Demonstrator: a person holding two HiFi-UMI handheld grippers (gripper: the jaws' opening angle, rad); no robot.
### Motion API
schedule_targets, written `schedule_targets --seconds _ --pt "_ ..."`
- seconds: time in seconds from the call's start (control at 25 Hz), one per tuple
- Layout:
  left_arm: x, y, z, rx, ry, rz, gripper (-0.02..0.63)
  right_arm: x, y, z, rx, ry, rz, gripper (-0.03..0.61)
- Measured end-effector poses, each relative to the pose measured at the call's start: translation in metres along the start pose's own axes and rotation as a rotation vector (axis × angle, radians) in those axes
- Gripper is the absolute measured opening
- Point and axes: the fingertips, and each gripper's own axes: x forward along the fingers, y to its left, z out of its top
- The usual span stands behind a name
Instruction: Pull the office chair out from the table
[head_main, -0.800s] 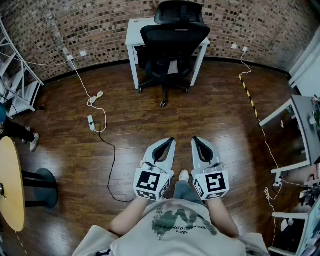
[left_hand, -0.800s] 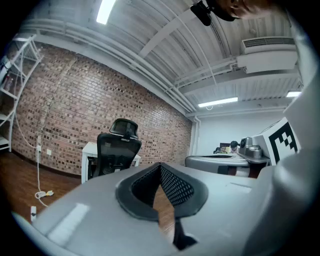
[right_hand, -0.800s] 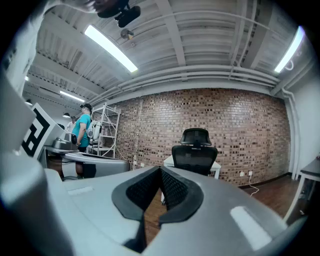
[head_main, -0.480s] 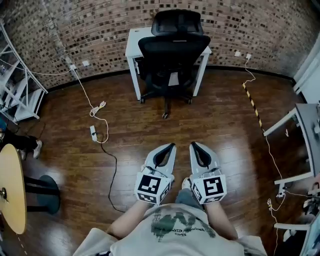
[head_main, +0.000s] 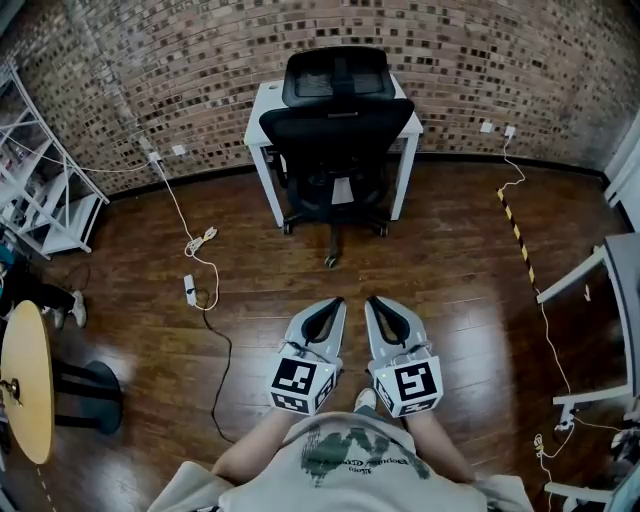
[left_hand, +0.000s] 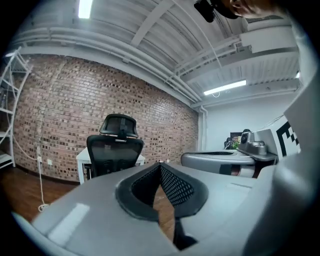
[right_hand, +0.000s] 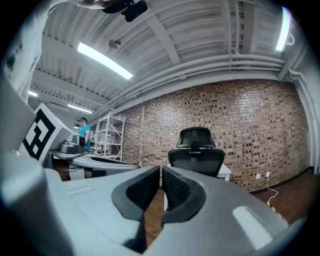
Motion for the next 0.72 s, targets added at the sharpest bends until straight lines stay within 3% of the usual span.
schedule_targets --seconds 0.32,0.72 --pt "0.056 -0.002 0.017 0.113 0.004 0.106 0.015 0.014 -0.065 0.003 0.035 -0.032 0.053 0.002" --pt "0.109 0.018 0.016 0.069 0.008 0.132 0.015 0.053 -0.111 0.002 -0.001 -0.028 0.079 0.002"
